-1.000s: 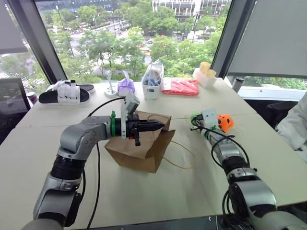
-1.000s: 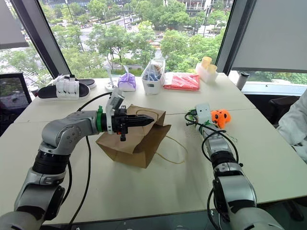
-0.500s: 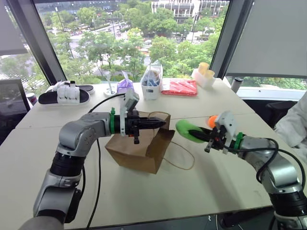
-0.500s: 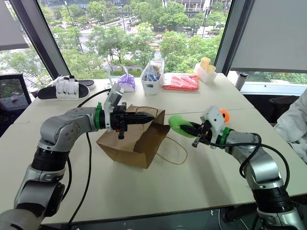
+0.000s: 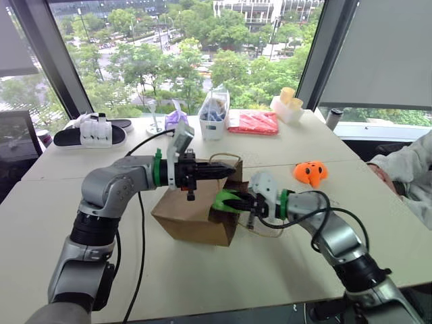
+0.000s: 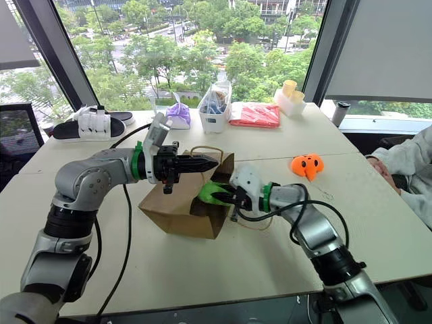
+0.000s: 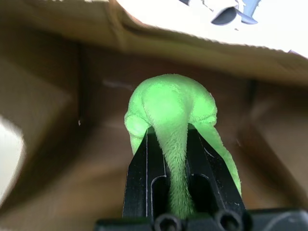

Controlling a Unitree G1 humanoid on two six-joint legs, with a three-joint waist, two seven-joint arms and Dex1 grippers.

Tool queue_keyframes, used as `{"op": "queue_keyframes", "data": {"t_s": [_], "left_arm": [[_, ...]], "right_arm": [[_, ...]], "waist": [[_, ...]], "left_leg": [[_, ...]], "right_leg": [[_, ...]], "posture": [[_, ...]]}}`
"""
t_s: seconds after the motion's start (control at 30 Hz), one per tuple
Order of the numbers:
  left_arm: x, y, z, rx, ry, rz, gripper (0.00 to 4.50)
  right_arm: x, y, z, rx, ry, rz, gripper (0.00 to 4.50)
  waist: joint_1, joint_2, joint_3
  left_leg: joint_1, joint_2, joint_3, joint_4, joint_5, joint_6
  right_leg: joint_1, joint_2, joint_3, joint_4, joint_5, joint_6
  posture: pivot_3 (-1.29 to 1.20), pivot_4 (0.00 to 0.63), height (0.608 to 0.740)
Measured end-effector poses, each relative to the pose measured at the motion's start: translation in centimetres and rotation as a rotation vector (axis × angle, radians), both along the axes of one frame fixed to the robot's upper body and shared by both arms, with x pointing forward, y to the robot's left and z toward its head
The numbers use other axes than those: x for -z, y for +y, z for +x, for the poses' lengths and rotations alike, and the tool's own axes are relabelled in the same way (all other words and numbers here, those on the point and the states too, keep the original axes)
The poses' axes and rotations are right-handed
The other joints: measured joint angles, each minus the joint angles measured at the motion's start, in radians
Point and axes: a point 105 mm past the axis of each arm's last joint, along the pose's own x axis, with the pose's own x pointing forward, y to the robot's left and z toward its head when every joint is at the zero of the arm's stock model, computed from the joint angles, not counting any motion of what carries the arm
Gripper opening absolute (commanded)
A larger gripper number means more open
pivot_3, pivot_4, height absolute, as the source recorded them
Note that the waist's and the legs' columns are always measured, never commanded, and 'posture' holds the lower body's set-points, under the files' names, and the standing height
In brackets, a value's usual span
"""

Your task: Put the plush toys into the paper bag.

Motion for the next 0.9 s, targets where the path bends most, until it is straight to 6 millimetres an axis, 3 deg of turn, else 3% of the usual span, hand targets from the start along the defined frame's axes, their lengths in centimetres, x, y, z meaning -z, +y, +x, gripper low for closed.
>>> {"op": "queue_keyframes", "data": {"t_s": [0.03,0.13,0.37,0.57,0.67,0.73,0.8,0.9], "left_arm": [[0.0,0.0,0.0,0.001,0.000,-0.001,0.00],[0.0,0.0,0.0,0.000,-0.003,-0.002,0.00],[0.0,-0.1,0.1,-0.003,-0.008,-0.005,0.00],[0.1,-0.1,0.2,-0.009,-0.005,-0.007,0.00],[0.2,-0.1,0.2,-0.013,-0.002,-0.007,0.00],[0.2,-0.1,0.2,-0.011,-0.002,-0.010,0.00],[0.2,-0.2,0.2,-0.012,-0.001,-0.012,0.00],[0.3,-0.5,0.1,-0.007,0.002,-0.022,0.00]], "right_arm": [[0.1,0.3,0.0,-0.009,-0.006,-0.007,0.02],[0.7,0.5,0.2,-0.021,-0.027,-0.045,1.14],[0.6,-0.4,0.6,0.028,-0.060,-0.041,4.47],[-2.0,-3.5,-0.2,0.174,-0.044,0.141,4.47],[-5.3,-7.2,-0.6,0.315,-0.006,0.369,4.47],[-6.8,-11.0,0.5,0.493,-0.040,0.454,4.47],[-6.5,-14.0,1.8,0.660,-0.055,0.454,4.47],[-4.0,-19.0,5.6,1.006,-0.050,0.363,4.47]], "waist": [[0.001,0.000,0.000],[0.004,0.000,0.000],[0.001,0.000,0.000],[0.005,0.000,0.000],[0.005,0.000,0.000],[0.004,-0.001,0.000],[0.003,-0.001,0.000],[-0.002,0.000,0.000]], "left_leg": [[0.000,0.000,0.000,0.000,0.000,0.000],[0.000,-0.001,0.000,0.000,0.000,0.000],[0.000,-0.001,0.000,0.000,0.000,0.000],[-0.001,-0.001,0.000,0.000,0.000,0.000],[-0.001,-0.001,-0.001,0.000,-0.001,0.001],[0.000,-0.001,-0.001,0.000,-0.003,0.005],[0.001,-0.001,0.000,0.000,-0.003,0.005],[0.001,-0.001,0.002,-0.001,-0.002,0.004]], "right_leg": [[0.000,0.000,0.000,0.000,0.000,0.000],[0.000,-0.001,0.000,0.000,0.000,0.000],[0.000,-0.001,0.000,0.000,0.000,0.000],[0.000,-0.001,0.000,0.000,0.000,0.000],[0.001,-0.002,0.000,0.000,0.000,0.000],[0.001,-0.002,0.000,0.000,0.000,0.000],[0.001,-0.002,0.000,0.000,0.000,0.000],[0.000,-0.002,0.001,0.000,0.000,0.000]], "posture": [[0.00,0.150,0.740],[0.00,0.150,0.740],[0.00,0.150,0.740],[0.00,0.150,0.740],[0.00,0.150,0.740],[0.00,0.150,0.740],[0.00,0.150,0.740],[0.00,0.150,0.740]]}}
